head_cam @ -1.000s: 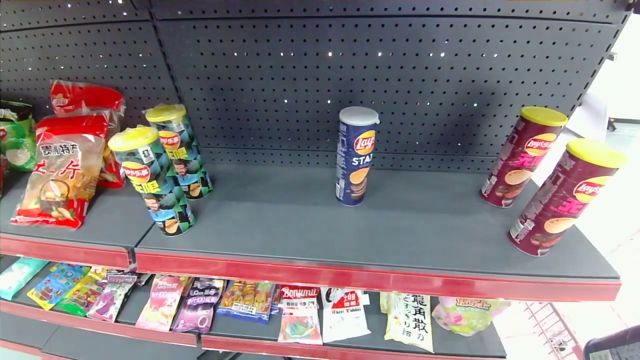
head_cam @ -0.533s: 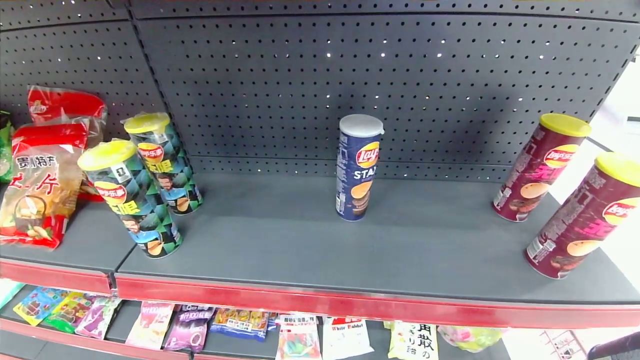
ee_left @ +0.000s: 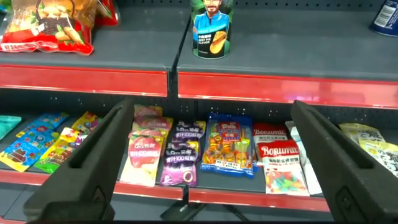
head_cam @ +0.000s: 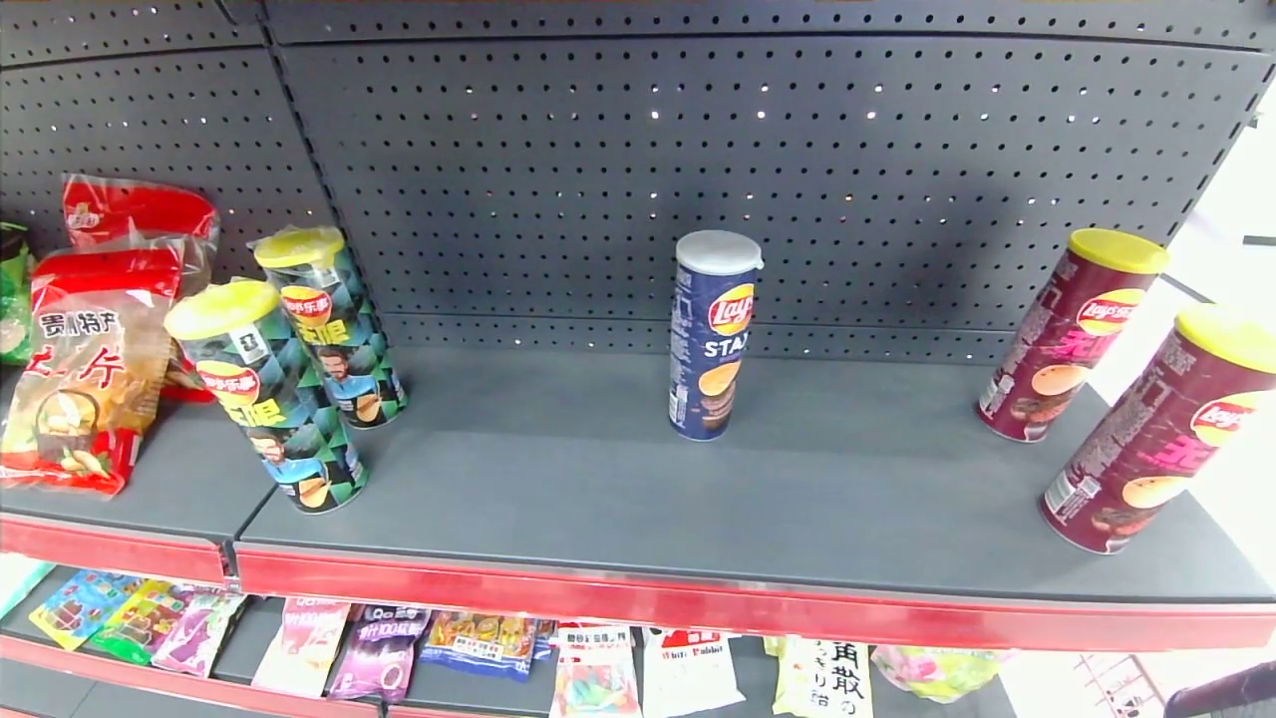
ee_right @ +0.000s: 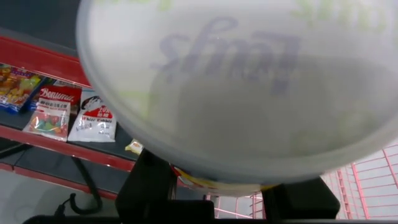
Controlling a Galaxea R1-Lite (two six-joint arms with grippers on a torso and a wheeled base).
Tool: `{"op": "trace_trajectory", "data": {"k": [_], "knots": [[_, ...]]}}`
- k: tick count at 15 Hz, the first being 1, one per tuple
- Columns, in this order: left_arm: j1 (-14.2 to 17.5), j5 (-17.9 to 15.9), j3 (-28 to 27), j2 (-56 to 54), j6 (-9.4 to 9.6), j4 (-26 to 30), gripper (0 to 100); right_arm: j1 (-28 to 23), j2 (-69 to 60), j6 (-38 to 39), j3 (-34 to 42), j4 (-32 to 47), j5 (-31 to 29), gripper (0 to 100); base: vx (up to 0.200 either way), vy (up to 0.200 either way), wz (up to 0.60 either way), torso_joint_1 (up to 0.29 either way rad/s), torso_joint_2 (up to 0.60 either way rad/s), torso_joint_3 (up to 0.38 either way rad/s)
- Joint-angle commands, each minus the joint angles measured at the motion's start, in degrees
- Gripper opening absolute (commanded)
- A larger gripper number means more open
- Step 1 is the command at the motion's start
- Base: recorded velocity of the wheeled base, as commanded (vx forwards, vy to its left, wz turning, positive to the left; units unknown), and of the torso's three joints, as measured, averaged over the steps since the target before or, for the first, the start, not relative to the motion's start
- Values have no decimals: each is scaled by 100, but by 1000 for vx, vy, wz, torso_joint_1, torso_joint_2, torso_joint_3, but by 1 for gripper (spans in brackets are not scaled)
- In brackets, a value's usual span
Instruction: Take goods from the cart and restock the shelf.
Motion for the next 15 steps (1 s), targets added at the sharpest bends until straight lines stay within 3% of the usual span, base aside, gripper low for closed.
{"op": "trace_trajectory", "data": {"k": [1,7,15], "knots": [[2,2,0,2,-1,0,100,26,33,-3,87,2,36,0,0,0,0,0,0,0],[2,2,0,2,17,0,100,34,-81,50,271,-24,677,0,0,0,0,0,0,0],[2,2,0,2,8,0,100,43,-397,41,482,-51,792,0,0,0,-75,-1,0,0]]}}
